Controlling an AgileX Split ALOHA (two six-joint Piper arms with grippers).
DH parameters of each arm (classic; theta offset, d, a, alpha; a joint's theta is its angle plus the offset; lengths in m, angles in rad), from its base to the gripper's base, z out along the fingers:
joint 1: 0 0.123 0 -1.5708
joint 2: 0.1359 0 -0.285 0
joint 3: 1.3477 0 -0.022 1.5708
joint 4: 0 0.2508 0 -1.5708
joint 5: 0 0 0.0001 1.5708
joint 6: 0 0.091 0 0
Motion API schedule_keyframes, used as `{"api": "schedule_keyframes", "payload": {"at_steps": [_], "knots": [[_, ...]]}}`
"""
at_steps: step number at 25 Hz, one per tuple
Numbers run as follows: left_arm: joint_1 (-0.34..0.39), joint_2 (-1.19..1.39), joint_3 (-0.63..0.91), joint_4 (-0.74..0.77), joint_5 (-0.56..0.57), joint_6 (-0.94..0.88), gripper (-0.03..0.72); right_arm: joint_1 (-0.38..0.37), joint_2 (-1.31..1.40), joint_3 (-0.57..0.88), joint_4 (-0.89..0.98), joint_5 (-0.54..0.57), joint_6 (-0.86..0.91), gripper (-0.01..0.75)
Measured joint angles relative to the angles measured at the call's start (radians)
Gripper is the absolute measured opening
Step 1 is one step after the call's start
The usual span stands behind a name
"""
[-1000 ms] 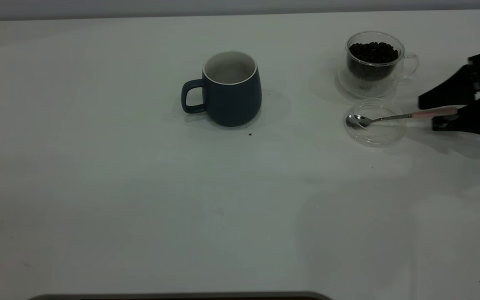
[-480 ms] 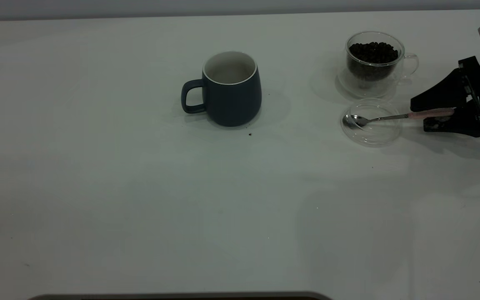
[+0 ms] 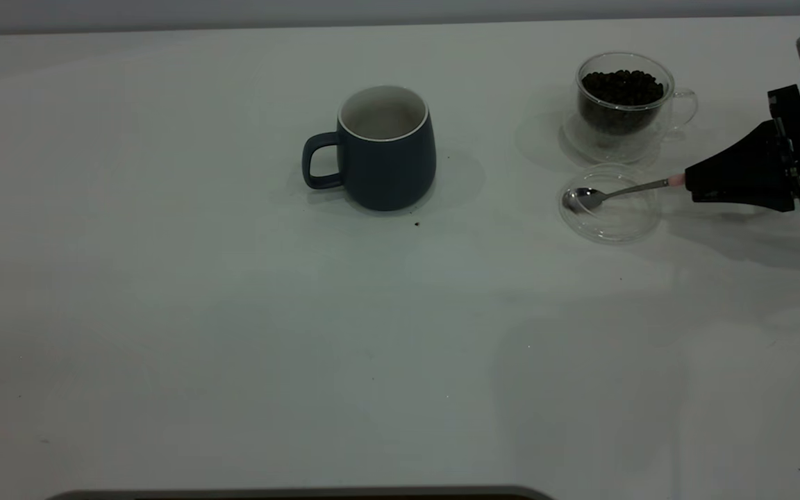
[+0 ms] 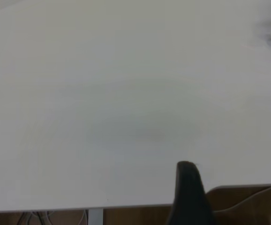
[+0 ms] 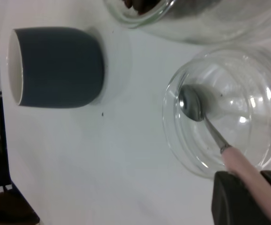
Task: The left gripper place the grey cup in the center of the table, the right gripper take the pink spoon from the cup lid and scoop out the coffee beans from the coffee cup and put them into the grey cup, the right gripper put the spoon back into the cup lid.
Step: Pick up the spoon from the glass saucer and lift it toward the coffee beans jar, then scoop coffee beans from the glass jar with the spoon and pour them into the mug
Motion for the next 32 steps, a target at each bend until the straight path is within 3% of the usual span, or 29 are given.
{"api": "schedule_keyframes", "payload": {"at_steps": [10,16,20,27,32], "knots": [[0.000,0.000,0.000,0.000,0.000,-0.001,0.567,-0.017,-0.159,0.000,-0.154,-0.008,0.049,0.098],[0.000,0.000,0.000,0.000,0.000,-0.001,0.567,-0.011,-0.296,-0.008,-0.213,0.056,0.124,0.098],[0.000,0.000,0.000,0.000,0.000,-0.001,0.567,0.018,-0.324,-0.098,-0.218,0.095,0.166,0.098],[0.000,0.000,0.000,0.000,0.000,-0.001,0.567,0.032,-0.252,-0.268,-0.213,-0.086,0.245,0.098],[0.000,0.000,0.000,0.000,0.000,-0.001,0.567,0.032,-0.181,-0.280,-0.222,-0.117,0.250,0.098]]}}
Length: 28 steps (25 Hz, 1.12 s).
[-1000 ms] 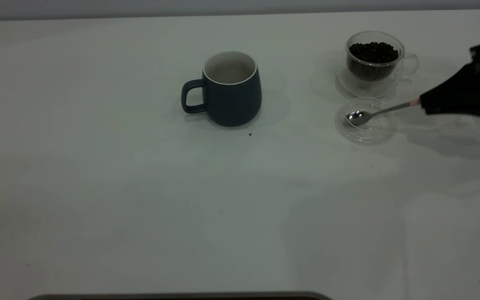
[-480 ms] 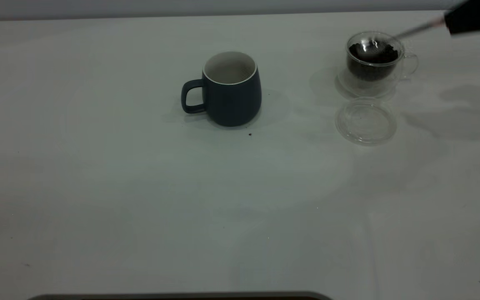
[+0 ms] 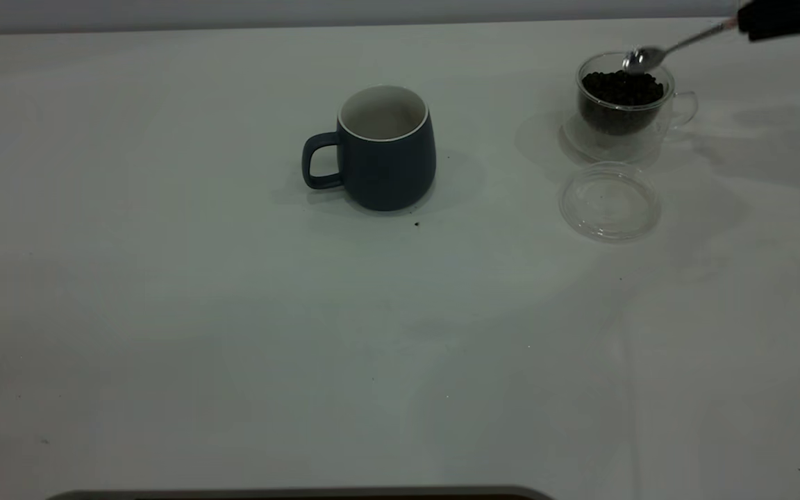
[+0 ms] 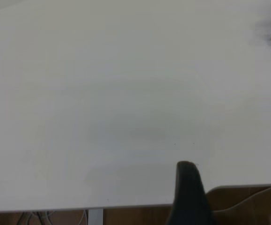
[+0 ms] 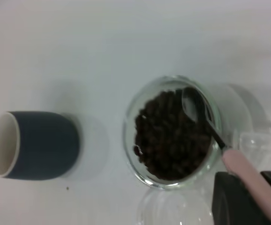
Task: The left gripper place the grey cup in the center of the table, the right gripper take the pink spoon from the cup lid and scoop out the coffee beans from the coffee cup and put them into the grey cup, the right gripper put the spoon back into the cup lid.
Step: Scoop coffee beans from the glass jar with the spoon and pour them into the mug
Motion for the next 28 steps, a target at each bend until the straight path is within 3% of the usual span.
{"api": "schedule_keyframes", "payload": {"at_steps": [21,28], "knots": [[0.000,0.000,0.000,0.000,0.000,0.001,0.567,-0.003,0.042,-0.003,-0.015,0.094,0.196,0.098],[0.000,0.000,0.000,0.000,0.000,0.001,0.567,-0.043,0.058,-0.004,-0.011,0.123,0.232,0.098]]}}
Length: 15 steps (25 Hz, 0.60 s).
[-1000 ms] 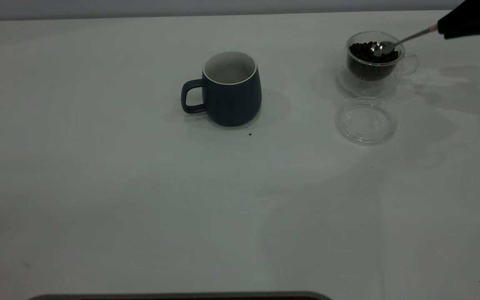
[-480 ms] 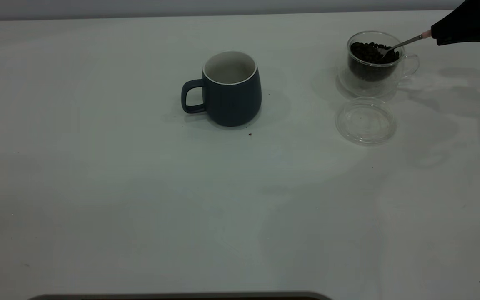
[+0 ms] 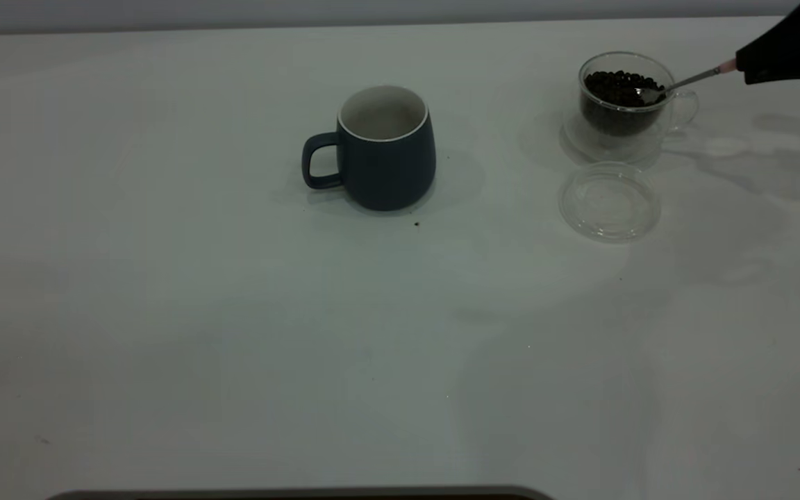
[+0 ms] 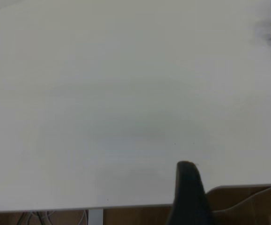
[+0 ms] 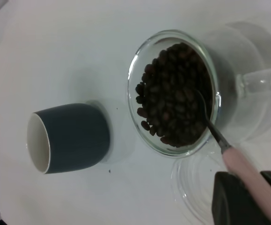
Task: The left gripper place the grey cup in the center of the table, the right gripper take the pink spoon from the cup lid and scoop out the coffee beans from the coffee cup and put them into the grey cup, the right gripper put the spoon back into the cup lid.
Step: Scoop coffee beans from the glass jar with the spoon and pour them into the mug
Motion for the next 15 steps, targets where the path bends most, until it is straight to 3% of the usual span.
{"api": "schedule_keyframes", "payload": {"at_steps": [15], "knots": [[0.002,0.000,0.000,0.000,0.000,-0.001,0.567,-0.008,0.059,-0.002,0.100,0.074,0.001,0.098]]}}
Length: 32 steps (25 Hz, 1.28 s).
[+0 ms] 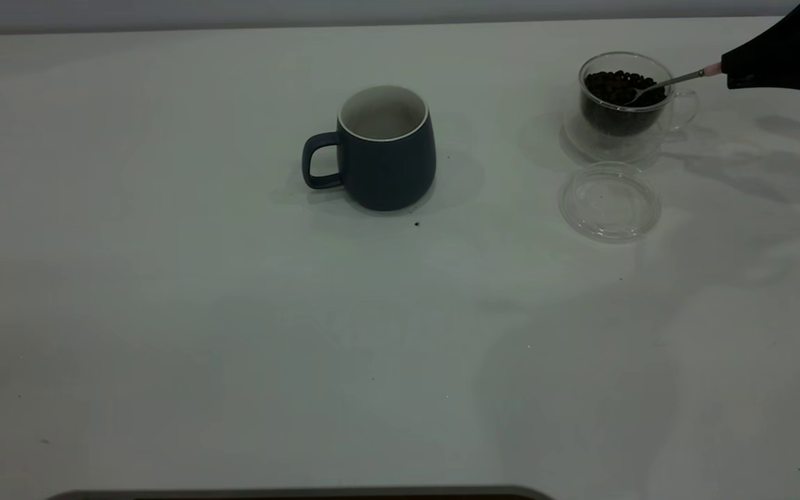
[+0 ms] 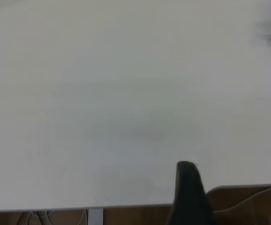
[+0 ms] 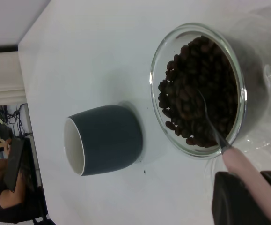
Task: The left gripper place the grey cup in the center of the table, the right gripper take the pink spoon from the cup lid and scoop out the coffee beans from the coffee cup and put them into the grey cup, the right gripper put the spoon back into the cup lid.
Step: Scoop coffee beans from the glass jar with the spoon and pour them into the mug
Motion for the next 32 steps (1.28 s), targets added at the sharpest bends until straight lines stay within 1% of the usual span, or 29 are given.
{"api": "schedule_keyframes", "payload": {"at_steps": [5,8,12,16,27,32], "knots": [[0.002,0.000,0.000,0.000,0.000,0.000,0.567,-0.025,0.000,-0.001,0.010,0.003,0.000,0.098],[0.002,0.000,0.000,0.000,0.000,0.000,0.567,-0.047,0.000,-0.001,0.012,0.021,0.000,0.098],[0.002,0.000,0.000,0.000,0.000,0.000,0.567,-0.059,0.001,-0.001,0.013,0.047,-0.002,0.098],[0.002,0.000,0.000,0.000,0.000,0.000,0.567,-0.059,0.001,-0.001,0.024,0.082,-0.016,0.098],[0.002,0.000,0.000,0.000,0.000,0.000,0.567,-0.058,-0.001,-0.001,0.066,0.087,-0.031,0.098],[0.002,0.000,0.000,0.000,0.000,0.001,0.567,-0.021,-0.038,-0.001,0.073,0.088,-0.031,0.098]]}}
